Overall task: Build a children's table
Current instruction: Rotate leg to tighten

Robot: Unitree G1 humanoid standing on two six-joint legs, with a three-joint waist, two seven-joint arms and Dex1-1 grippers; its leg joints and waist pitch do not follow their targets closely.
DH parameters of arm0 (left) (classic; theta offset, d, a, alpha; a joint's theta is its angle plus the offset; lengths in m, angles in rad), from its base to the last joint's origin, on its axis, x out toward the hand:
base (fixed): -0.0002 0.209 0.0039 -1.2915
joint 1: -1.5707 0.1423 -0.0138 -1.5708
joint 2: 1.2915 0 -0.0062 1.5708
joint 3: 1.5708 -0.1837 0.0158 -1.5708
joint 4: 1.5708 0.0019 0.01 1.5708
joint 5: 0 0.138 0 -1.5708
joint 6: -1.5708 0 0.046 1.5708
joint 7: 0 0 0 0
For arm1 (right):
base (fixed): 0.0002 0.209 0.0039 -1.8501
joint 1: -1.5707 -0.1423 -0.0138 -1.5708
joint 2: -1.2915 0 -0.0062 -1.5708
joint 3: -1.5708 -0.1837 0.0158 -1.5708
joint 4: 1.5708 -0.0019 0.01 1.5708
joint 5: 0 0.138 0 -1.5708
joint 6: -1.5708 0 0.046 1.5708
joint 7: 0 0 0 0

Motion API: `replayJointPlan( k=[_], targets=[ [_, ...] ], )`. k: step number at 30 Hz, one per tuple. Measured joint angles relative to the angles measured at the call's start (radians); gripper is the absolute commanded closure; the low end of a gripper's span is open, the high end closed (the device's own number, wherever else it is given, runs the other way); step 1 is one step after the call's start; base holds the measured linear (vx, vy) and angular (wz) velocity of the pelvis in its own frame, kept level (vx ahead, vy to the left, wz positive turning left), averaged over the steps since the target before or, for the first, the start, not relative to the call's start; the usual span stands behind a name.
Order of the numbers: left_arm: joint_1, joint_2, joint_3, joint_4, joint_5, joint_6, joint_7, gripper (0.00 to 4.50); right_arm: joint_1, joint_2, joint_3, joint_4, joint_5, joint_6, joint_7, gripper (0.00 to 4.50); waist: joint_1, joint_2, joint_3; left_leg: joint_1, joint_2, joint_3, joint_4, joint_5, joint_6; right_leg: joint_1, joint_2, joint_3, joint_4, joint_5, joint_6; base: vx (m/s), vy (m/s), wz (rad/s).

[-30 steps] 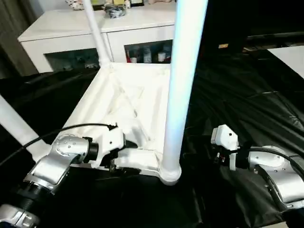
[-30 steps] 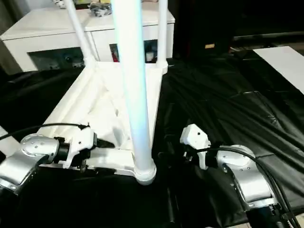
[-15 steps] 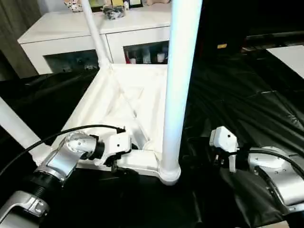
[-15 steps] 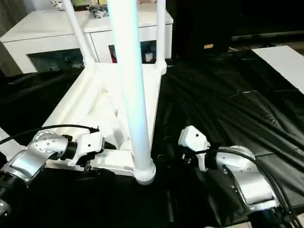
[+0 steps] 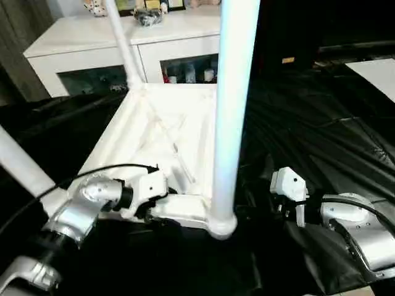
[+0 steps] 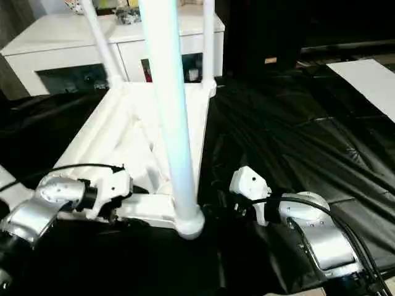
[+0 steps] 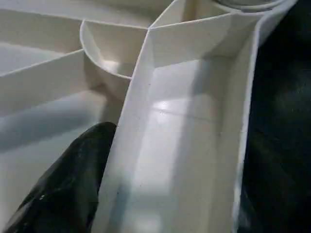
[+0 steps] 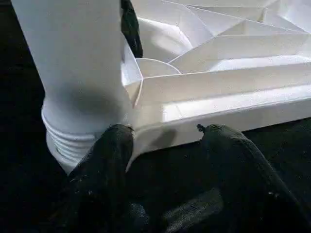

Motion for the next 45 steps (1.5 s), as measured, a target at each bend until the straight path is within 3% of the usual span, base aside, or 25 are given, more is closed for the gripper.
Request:
replayJointPlan(
  k=[7, 17, 24, 31, 34, 42, 45],
  targets=[
    [0.014, 0.002, 0.000, -0.036, 0.023, 0.026, 0.013, 0.99, -0.002, -0.003, -0.001, 0.003, 0.000, -0.001, -0.007, 1.82, -0.003, 0.000, 0.000, 0.000, 0.000, 0.000, -0.001, 0.000, 0.000, 0.000, 0.000, 0.000, 0.000, -0.001, 0.002, 0.000, 0.000, 0.00],
    [0.105, -0.001, 0.039, -0.216, 0.019, 0.242, 0.104, 1.20, -0.003, -0.004, -0.011, 0.010, 0.000, -0.001, -0.023, 1.82, -0.026, 0.001, -0.001, 0.000, 0.000, 0.000, -0.001, 0.000, 0.000, 0.001, 0.000, 0.000, 0.000, -0.001, 0.002, 0.000, 0.000, 0.00],
    [0.138, -0.060, 0.059, -0.230, 0.019, 0.217, 0.210, 1.31, -0.005, 0.016, 0.008, 0.017, 0.003, -0.002, -0.016, 1.82, -0.027, -0.007, 0.001, 0.000, 0.000, 0.000, 0.000, 0.000, 0.000, 0.001, 0.000, 0.000, 0.000, -0.005, 0.008, 0.000, 0.000, 0.00],
    [0.158, -0.047, 0.059, -0.215, 0.017, 0.132, 0.212, 1.38, -0.042, 0.054, 0.017, 0.040, 0.005, -0.002, -0.025, 1.82, -0.022, -0.021, -0.002, 0.000, 0.000, -0.002, 0.000, 0.000, 0.000, 0.000, 0.000, -0.002, 0.001, -0.002, 0.003, 0.000, 0.000, 0.00],
    [0.159, -0.035, 0.064, -0.216, 0.005, 0.134, 0.193, 0.68, -0.043, 0.063, 0.028, 0.040, 0.005, -0.002, -0.027, 1.82, -0.020, -0.025, -0.004, 0.000, 0.000, -0.002, 0.000, 0.000, 0.000, 0.000, 0.000, -0.001, 0.000, -0.002, 0.003, 0.000, 0.000, 0.00],
    [0.139, -0.064, 0.067, -0.211, 0.003, 0.183, 0.212, 0.08, -0.043, 0.065, 0.031, 0.049, 0.007, -0.014, -0.029, 1.82, -0.019, -0.025, -0.004, 0.000, 0.000, -0.002, 0.000, 0.000, 0.000, 0.000, 0.000, -0.001, 0.000, -0.002, 0.003, 0.000, 0.000, 0.00],
    [0.111, -0.067, 0.053, -0.197, 0.015, 0.200, 0.214, 0.08, -0.043, 0.065, 0.031, 0.050, 0.006, -0.018, -0.033, 1.82, -0.020, -0.024, -0.004, 0.000, 0.000, -0.002, 0.000, 0.000, 0.000, 0.000, 0.000, -0.001, 0.000, -0.002, 0.003, 0.000, 0.000, 0.00]
  ],
)
